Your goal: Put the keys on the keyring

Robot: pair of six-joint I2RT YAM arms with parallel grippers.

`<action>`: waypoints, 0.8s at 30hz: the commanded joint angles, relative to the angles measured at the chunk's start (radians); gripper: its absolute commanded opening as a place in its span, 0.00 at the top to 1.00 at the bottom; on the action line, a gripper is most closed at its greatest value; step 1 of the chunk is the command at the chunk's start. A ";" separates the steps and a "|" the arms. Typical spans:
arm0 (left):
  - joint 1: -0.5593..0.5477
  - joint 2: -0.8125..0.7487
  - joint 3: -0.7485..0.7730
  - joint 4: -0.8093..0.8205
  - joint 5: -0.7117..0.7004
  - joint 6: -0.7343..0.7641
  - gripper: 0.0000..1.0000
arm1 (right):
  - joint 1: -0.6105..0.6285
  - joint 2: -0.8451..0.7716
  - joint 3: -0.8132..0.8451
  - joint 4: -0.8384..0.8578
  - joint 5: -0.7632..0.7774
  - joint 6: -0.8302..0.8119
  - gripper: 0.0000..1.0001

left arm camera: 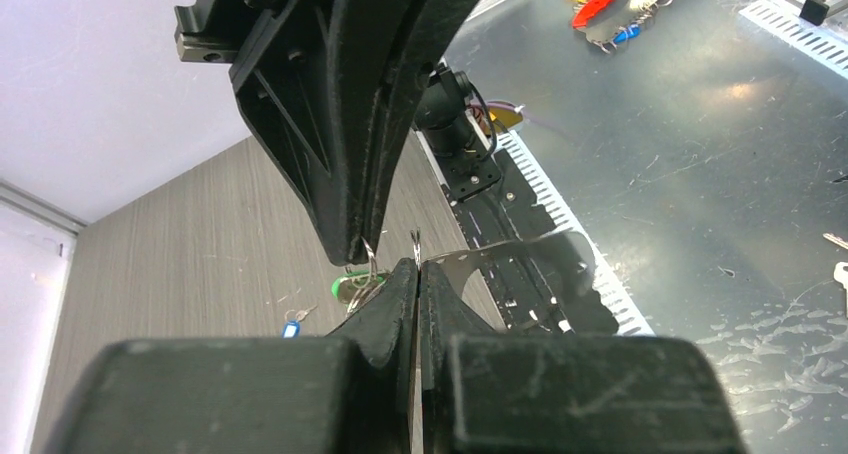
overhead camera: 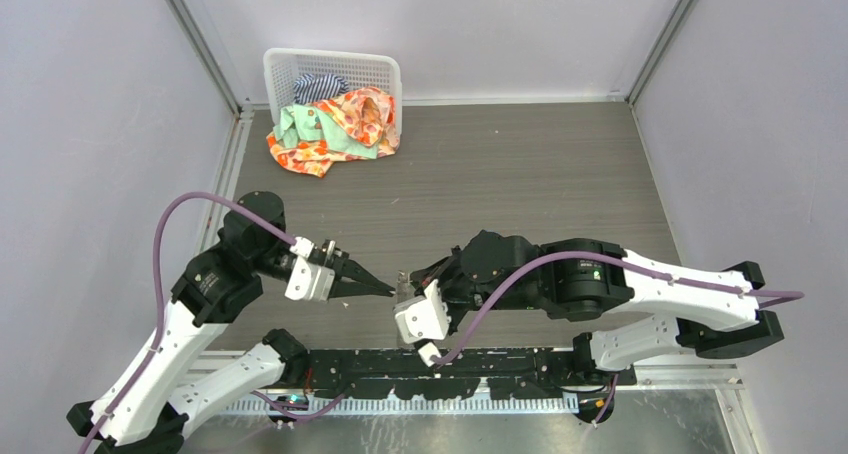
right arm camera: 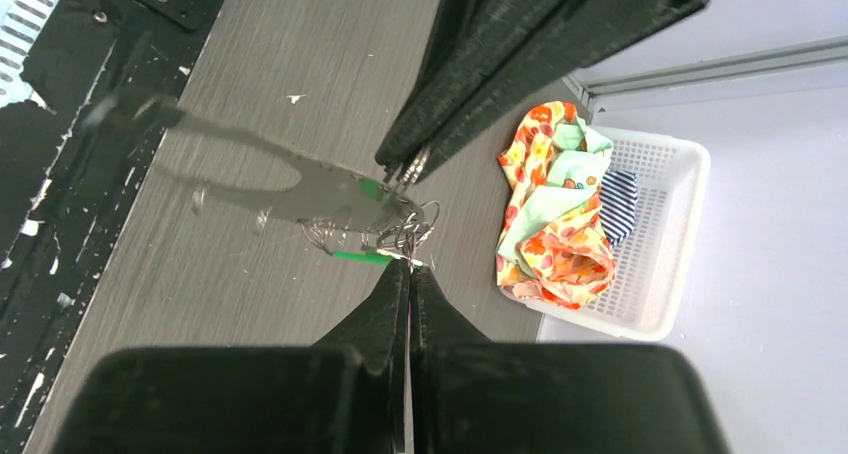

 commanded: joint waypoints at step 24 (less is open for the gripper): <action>-0.003 -0.046 -0.018 -0.063 -0.157 0.174 0.99 | -0.020 -0.076 0.063 -0.038 0.050 0.083 0.99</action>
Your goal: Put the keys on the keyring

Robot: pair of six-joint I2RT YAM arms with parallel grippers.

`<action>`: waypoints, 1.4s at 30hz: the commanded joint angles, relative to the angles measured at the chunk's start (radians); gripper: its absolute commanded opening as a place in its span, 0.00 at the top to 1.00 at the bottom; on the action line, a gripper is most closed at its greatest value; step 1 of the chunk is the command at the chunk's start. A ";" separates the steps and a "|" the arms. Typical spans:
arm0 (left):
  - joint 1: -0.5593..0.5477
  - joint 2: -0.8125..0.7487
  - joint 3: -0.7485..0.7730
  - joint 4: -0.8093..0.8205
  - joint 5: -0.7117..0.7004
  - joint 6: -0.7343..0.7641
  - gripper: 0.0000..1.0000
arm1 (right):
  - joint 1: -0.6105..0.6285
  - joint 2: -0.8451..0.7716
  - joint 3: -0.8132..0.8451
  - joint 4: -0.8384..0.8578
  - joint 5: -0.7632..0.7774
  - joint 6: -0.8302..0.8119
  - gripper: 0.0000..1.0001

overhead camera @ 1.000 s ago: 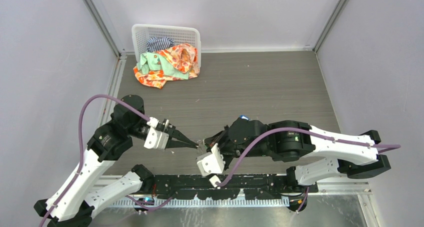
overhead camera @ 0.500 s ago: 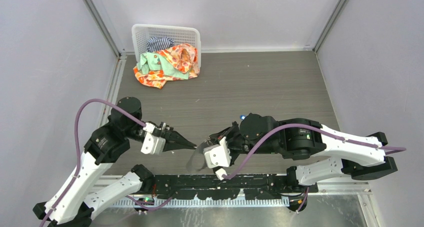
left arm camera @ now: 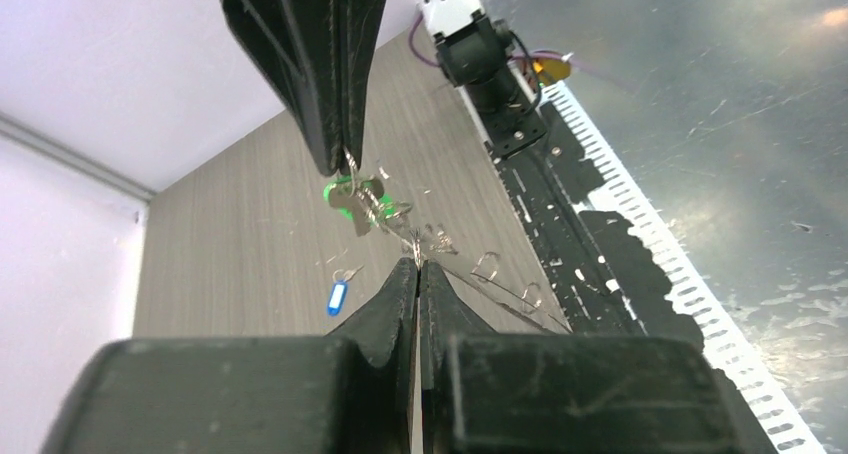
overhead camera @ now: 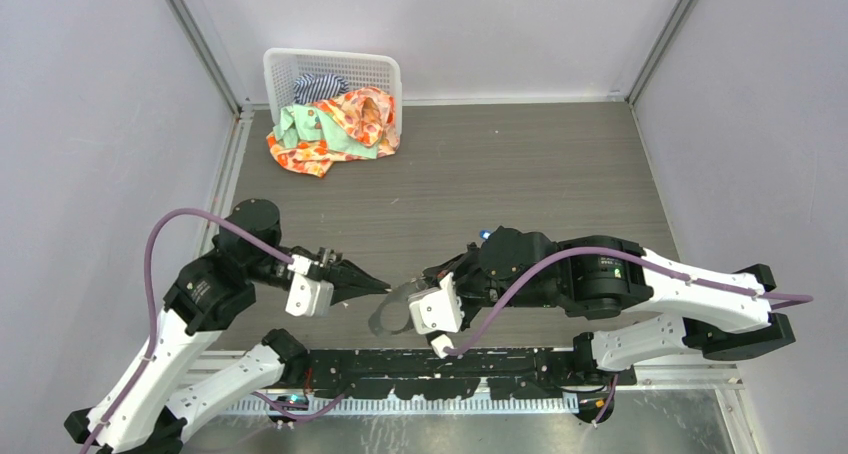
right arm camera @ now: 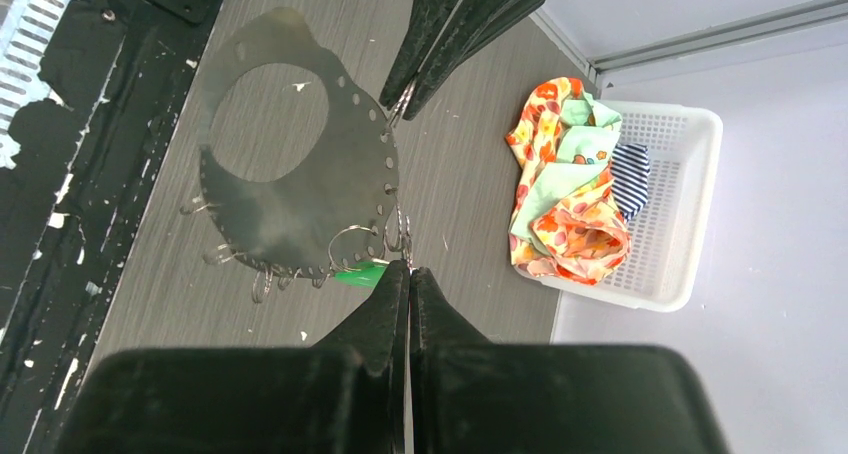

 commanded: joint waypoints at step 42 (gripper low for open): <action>-0.005 0.082 -0.027 0.268 0.022 -0.402 0.61 | -0.007 0.118 0.213 -0.084 0.027 0.028 0.99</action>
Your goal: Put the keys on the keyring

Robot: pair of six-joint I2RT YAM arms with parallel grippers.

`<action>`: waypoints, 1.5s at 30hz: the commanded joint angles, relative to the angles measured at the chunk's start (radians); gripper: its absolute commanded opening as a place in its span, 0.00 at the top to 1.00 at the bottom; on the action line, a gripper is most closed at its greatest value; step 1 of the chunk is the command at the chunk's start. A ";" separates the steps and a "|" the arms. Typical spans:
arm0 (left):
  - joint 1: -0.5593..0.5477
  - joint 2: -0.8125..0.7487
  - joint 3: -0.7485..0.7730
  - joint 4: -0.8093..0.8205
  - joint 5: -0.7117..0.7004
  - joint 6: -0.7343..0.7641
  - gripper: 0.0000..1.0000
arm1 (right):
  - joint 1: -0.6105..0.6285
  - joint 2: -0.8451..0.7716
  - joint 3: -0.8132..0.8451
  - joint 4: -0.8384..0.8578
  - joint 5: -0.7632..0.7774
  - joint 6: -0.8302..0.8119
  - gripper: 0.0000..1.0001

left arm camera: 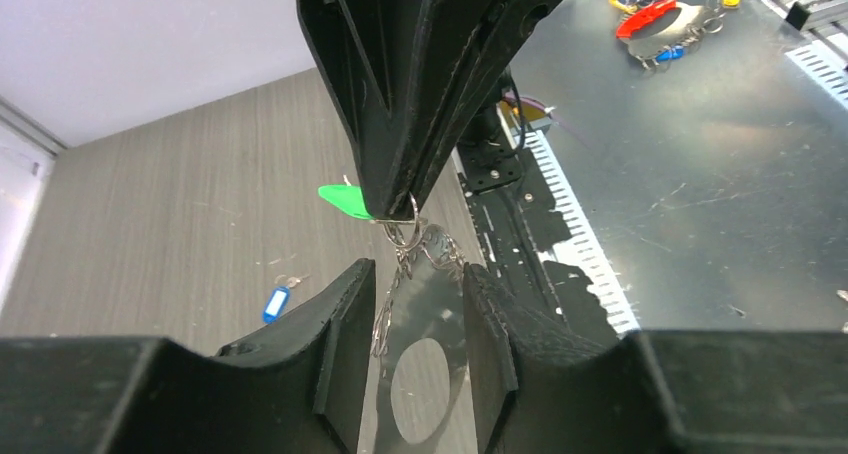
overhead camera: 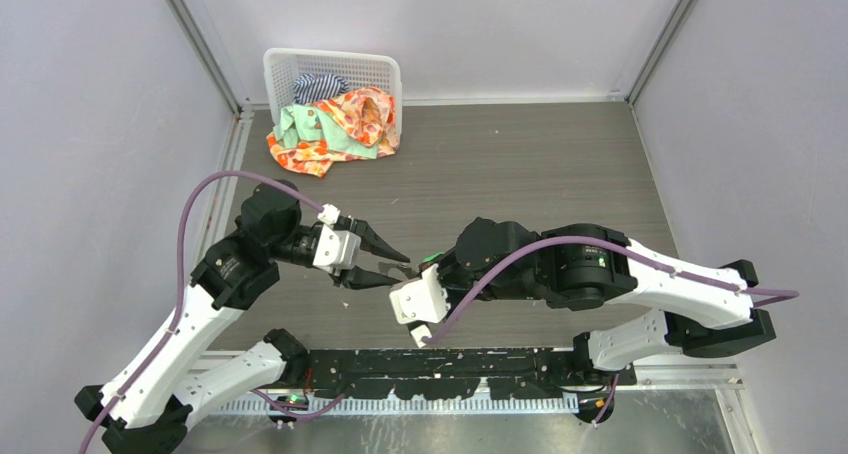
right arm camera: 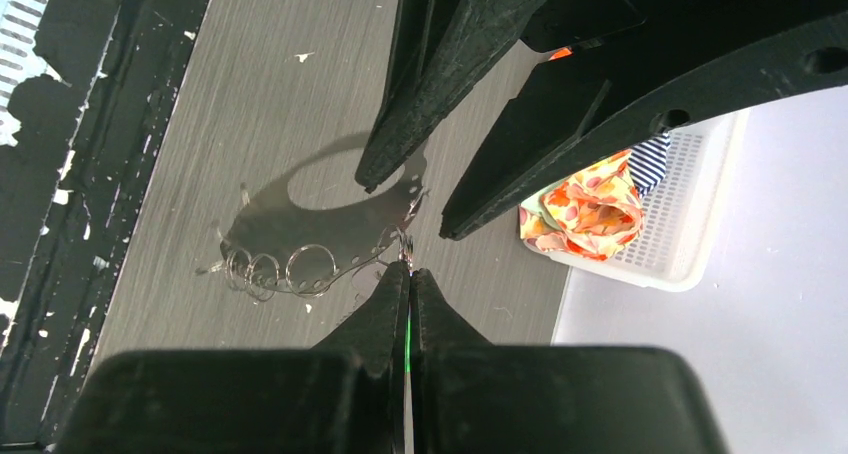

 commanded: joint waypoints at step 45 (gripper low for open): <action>-0.028 -0.062 -0.092 0.127 -0.088 -0.110 1.00 | -0.004 -0.040 0.008 0.086 -0.020 0.024 0.99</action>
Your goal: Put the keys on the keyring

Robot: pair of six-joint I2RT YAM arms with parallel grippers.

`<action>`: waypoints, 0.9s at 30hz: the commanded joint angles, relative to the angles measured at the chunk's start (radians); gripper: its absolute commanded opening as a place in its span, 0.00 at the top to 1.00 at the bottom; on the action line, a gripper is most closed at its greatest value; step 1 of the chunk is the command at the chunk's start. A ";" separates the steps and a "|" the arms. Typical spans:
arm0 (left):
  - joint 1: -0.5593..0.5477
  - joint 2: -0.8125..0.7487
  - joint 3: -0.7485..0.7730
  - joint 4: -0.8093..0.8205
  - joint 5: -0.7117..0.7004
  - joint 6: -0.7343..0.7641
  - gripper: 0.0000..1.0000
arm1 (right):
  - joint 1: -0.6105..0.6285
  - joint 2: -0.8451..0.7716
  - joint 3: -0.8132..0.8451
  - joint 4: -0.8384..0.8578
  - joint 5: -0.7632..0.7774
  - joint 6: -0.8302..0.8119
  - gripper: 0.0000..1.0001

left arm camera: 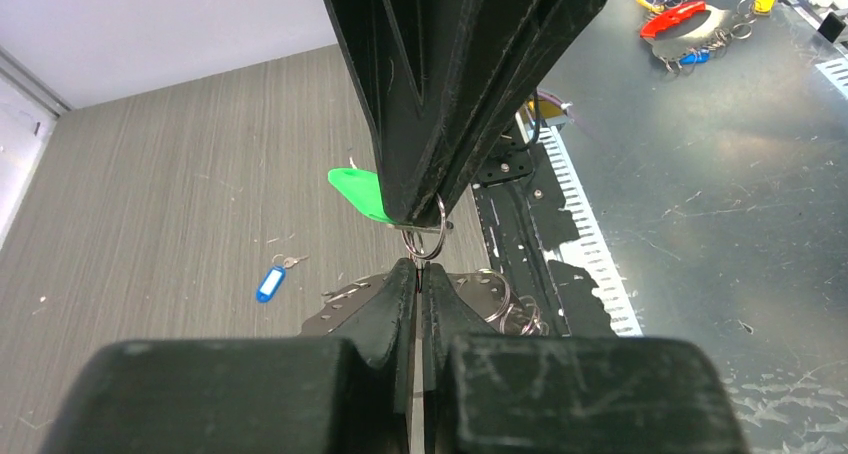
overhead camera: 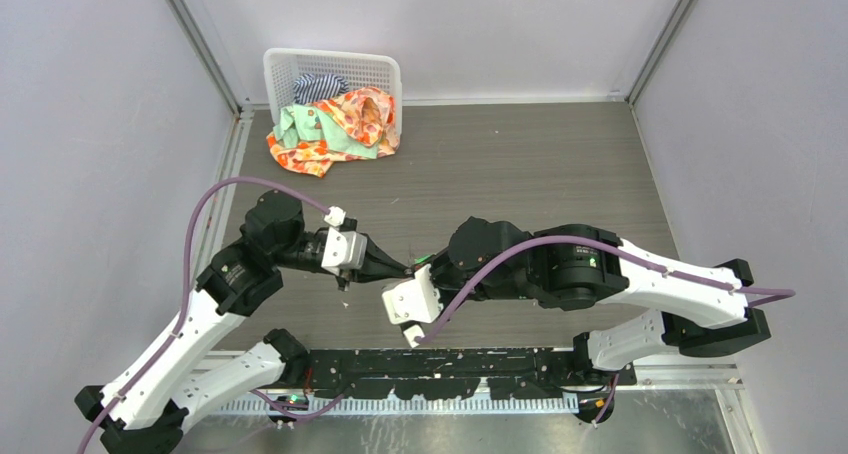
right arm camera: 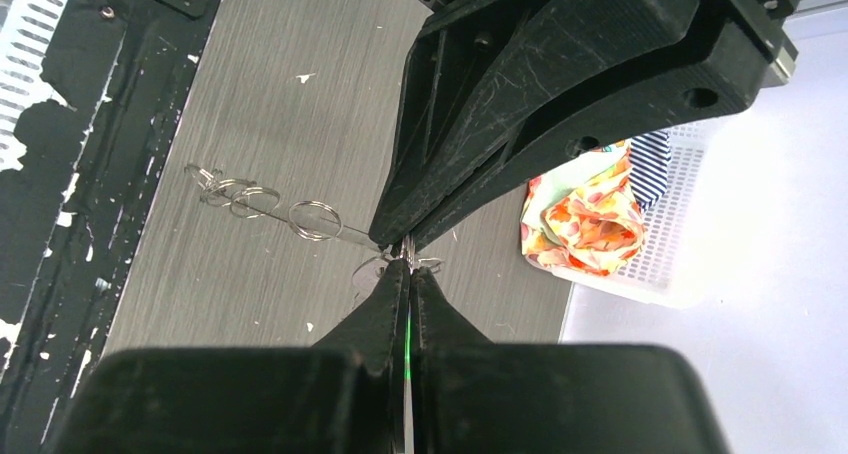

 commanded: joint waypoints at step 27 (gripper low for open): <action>-0.003 0.016 0.089 0.083 0.158 -0.063 1.00 | -0.004 -0.217 -0.189 0.048 -0.062 0.021 0.99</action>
